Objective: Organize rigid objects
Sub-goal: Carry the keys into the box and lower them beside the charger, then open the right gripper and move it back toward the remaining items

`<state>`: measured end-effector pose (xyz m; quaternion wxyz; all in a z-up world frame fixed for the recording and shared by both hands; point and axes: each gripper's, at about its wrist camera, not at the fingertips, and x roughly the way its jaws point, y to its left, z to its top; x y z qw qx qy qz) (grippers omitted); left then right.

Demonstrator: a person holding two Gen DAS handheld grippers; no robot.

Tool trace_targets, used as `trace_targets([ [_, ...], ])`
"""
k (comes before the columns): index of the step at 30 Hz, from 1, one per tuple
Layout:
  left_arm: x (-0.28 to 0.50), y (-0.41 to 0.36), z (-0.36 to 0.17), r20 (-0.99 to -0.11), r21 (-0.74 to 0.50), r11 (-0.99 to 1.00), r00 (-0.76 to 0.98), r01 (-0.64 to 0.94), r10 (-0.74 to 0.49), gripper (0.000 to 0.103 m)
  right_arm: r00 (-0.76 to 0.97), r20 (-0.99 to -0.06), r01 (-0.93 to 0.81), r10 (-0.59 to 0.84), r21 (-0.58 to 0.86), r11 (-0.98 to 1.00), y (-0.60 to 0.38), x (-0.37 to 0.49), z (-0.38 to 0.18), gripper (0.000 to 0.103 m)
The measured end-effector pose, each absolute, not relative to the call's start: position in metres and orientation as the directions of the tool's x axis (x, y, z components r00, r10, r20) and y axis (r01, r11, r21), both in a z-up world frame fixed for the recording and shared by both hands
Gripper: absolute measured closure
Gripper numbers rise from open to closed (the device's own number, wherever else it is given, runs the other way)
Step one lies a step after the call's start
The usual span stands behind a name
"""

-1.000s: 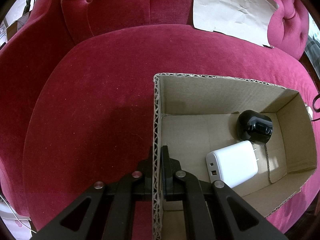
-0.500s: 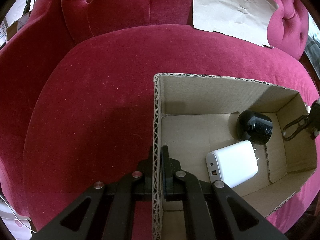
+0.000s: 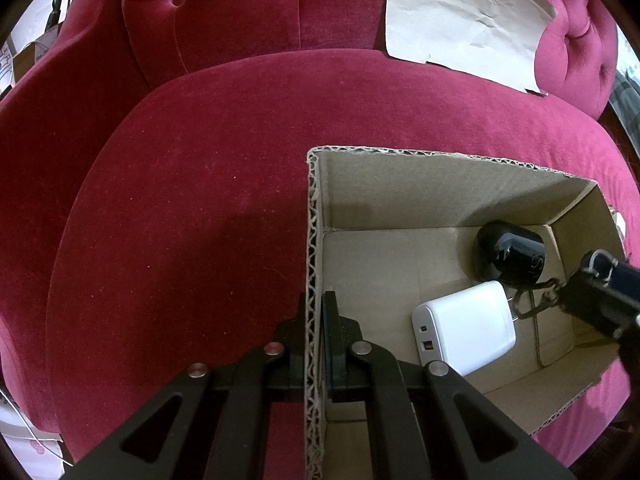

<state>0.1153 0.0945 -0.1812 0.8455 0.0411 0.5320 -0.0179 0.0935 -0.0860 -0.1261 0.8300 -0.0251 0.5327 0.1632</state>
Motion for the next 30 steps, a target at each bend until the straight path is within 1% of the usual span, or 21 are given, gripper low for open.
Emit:
trace_targets([
  [17,0.1151,0.0939,-0.1812,-0.901,0.053,0.996,0.435,0.078,0.013,0.099,0.387,-0.886,-0.307,0.257,0.139,0.942,-0.0868,0.094,-0.1242,0.078],
  [18,0.1155,0.094,-0.1813,-0.901,0.053,0.996,0.434,0.077,0.014,0.099,0.387,-0.886,-0.307,0.256,0.138,0.942,-0.087,0.0945,-0.1237,0.074],
  [19,0.1159,0.0942,-0.1813,-0.901,0.053,0.996,0.435,0.078,0.014,0.099,0.386,-0.887,-0.307,0.254,0.136,0.942,-0.0868,0.0944,-0.124,0.061],
  [20,0.1157,0.0937,-0.1811,-0.9,0.053,0.996,0.435,0.077,0.014,0.099,0.39,-0.888,-0.303,0.244,0.127,0.944,-0.0873,0.0948,-0.1243,0.054],
  [22,0.1157,0.0931,-0.1813,-0.9,0.054,0.996,0.435,0.076,0.015,0.099,0.397,-0.888,-0.297,0.231,0.115,0.948,-0.088,0.095,-0.1247,0.03],
  [23,0.1157,0.0928,-0.1813,-0.901,0.054,0.996,0.435,0.076,0.016,0.099,0.399,-0.888,-0.295,0.229,0.112,0.949,-0.0887,0.0952,-0.1247,0.025],
  [24,0.1158,0.0928,-0.1813,-0.901,0.054,0.996,0.435,0.076,0.016,0.099,0.401,-0.887,-0.294,0.228,0.111,0.949,-0.0891,0.0953,-0.1246,0.017],
  [25,0.1158,0.0928,-0.1814,-0.9,0.054,0.996,0.435,0.076,0.016,0.099,0.405,-0.885,-0.293,0.229,0.111,0.95,-0.09,0.0953,-0.1241,0.012],
  [28,0.1158,0.093,-0.1811,-0.9,0.054,0.996,0.435,0.076,0.016,0.099,0.429,-0.877,-0.28,0.215,0.097,0.955,-0.0923,0.0959,-0.1222,0.003],
  [30,0.1158,0.0931,-0.1811,-0.9,0.055,0.996,0.435,0.077,0.016,0.099,0.441,-0.873,-0.274,0.208,0.09,0.958,-0.0937,0.0963,-0.1217,0.003],
])
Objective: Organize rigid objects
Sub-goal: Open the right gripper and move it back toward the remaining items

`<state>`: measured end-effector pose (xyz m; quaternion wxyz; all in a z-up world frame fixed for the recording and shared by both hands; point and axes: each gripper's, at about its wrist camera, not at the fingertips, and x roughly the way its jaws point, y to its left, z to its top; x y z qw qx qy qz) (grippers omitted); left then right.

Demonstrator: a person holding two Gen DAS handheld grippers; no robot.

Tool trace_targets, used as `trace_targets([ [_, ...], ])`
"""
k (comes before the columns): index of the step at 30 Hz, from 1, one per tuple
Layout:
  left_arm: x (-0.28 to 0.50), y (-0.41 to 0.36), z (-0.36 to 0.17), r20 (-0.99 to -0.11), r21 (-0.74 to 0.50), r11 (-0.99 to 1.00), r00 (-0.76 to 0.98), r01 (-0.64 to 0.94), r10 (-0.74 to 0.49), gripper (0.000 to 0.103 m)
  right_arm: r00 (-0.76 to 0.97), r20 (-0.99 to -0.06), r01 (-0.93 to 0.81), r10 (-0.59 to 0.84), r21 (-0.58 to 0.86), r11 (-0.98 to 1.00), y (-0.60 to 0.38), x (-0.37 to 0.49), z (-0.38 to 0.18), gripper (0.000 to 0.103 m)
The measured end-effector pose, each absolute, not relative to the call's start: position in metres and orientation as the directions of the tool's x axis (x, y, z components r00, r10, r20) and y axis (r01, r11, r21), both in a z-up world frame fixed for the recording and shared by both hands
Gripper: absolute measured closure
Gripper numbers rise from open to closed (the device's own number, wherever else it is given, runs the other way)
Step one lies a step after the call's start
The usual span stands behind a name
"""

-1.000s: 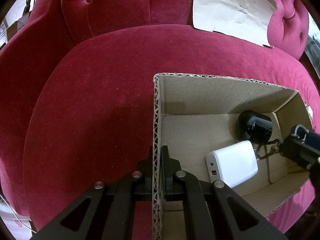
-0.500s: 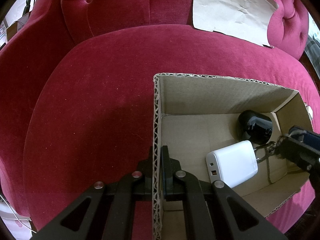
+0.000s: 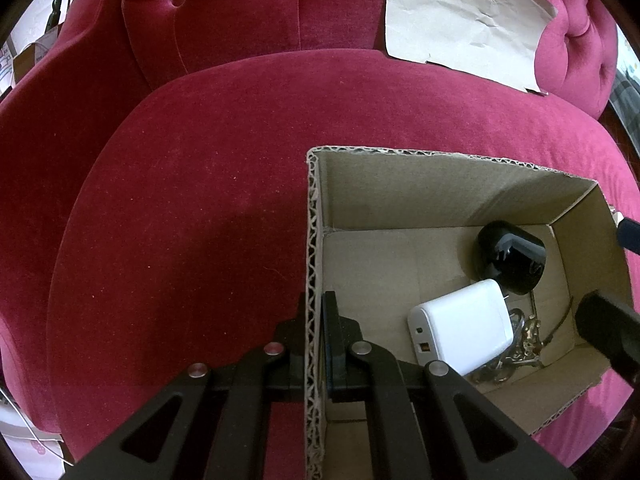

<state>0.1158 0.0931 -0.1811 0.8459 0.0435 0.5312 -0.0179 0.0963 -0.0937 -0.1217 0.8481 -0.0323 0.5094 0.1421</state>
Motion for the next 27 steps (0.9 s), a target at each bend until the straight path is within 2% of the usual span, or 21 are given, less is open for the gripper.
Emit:
trace_targets([
  [27,0.116,0.093,-0.182,-0.9,0.057,0.995,0.435,0.076,0.018,0.099,0.502,-0.845,-0.224,0.186,0.08,0.971,-0.139,0.099,-0.099,0.0],
])
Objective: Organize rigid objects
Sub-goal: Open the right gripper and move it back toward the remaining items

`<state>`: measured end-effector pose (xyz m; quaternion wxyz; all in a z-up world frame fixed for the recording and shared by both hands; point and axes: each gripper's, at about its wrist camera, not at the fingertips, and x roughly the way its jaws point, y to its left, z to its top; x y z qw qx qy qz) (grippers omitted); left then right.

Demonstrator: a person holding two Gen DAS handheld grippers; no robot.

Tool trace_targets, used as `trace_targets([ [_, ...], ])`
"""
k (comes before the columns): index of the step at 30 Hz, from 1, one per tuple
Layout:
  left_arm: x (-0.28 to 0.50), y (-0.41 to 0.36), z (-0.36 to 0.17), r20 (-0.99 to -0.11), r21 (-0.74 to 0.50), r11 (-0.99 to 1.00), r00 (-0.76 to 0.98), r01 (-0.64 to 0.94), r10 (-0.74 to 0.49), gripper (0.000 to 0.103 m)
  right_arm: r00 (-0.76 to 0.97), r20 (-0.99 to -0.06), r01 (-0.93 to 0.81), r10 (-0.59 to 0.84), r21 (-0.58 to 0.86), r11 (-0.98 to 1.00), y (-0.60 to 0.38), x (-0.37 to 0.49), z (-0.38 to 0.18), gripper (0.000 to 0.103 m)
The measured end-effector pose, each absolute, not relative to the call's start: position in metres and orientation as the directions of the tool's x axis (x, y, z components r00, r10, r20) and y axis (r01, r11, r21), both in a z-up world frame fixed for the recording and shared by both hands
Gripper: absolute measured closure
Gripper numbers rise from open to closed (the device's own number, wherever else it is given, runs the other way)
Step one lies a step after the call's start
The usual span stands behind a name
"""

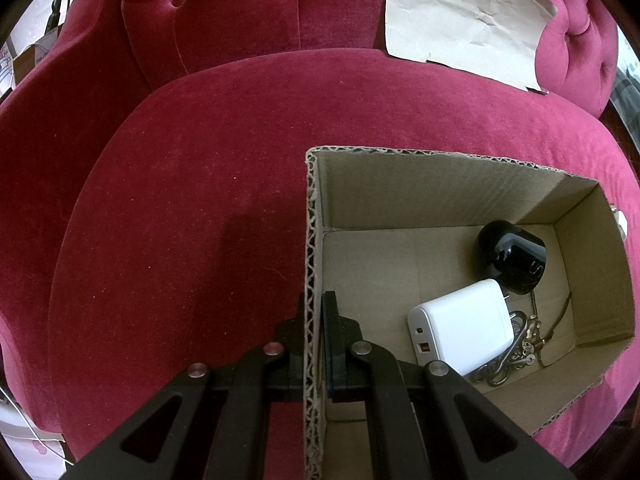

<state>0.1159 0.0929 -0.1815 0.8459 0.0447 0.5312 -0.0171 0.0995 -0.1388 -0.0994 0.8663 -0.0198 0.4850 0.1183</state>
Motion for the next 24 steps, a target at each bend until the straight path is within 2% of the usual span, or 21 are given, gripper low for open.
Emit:
trace_targets([
  [24,0.117,0.093,-0.183,-0.901,0.062,0.995,0.434,0.076,0.024,0.099,0.535,-0.845,-0.038,0.019,-0.002,0.999,-0.244,0.12,-0.096,0.0],
])
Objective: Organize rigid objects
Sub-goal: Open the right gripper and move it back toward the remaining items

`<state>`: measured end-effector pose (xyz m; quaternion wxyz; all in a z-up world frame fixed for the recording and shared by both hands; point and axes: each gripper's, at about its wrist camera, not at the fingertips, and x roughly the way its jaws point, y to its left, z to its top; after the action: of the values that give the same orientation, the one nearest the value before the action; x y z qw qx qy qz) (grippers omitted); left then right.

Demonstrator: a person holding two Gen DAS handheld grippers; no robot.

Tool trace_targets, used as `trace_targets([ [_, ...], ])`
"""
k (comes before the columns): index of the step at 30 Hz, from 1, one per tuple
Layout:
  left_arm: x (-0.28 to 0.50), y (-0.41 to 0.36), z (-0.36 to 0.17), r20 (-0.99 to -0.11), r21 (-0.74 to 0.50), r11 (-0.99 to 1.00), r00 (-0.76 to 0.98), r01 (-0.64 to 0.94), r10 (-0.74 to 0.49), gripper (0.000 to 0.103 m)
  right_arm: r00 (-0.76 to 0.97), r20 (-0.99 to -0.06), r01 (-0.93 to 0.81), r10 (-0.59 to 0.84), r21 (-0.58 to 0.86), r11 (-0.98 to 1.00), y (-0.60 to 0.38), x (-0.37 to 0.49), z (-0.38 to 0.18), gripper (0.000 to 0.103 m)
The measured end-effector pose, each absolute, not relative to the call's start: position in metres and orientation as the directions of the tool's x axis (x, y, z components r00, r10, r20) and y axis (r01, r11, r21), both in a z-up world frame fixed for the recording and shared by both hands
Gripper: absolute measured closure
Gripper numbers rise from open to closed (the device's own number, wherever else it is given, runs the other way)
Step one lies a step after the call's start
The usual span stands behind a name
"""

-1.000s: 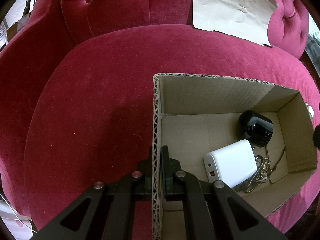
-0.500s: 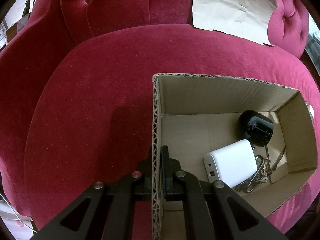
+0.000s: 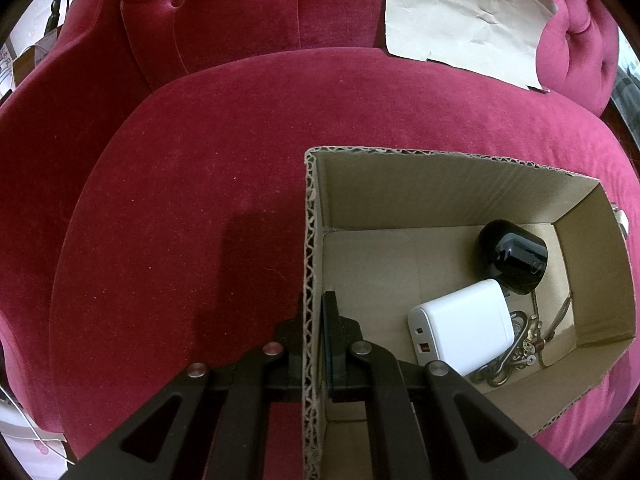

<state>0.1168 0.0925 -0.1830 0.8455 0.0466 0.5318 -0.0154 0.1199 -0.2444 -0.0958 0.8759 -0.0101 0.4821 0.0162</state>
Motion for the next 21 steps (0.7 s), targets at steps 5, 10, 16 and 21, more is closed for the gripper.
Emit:
trace_targets([
  [5,0.117,0.094,-0.183,-0.901,0.063,0.995,0.434,0.076,0.024,0.099,0.529,-0.848,0.006,-0.013,-0.012,1.0,-0.264,0.124,-0.101,0.0],
  [10,0.117,0.092,-0.183,-0.901,0.063,0.995,0.434,0.076,0.024,0.099,0.516,-0.855,0.039,-0.043,-0.027,0.999,-0.281,0.127,-0.111,0.0],
  [16,0.117,0.092,-0.183,-0.901,0.064,0.995,0.434,0.076,0.024,0.099,0.491,-0.868,0.059,-0.068,-0.045,0.997,-0.293,0.131,-0.129,0.0],
  [21,0.117,0.092,-0.183,-0.901,0.064,0.995,0.434,0.076,0.025,0.099,0.462,-0.884,0.067,-0.076,-0.051,0.996,-0.3,0.135,-0.147,0.0],
])
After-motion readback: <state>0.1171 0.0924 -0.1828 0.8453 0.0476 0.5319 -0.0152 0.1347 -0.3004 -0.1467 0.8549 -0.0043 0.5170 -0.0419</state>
